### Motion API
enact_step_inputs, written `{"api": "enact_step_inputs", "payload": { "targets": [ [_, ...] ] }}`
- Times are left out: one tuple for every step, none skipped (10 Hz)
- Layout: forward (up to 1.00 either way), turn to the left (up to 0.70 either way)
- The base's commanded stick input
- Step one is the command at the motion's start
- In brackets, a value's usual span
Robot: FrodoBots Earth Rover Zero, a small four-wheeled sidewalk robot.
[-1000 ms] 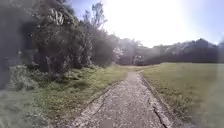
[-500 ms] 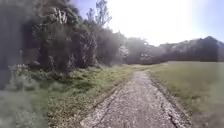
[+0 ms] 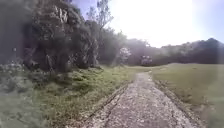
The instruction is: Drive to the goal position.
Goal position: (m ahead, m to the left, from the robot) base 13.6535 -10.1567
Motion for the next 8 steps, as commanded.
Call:
{"api": "enact_step_inputs", "payload": {
  "targets": [
    [0.50,0.00],
    [0.50,0.00],
    [0.50,-0.06],
    [0.50,-0.24],
    [0.50,-0.13],
    [0.50,0.00],
    [0.50,0.00],
    [0.50,-0.12]
  ]
}}
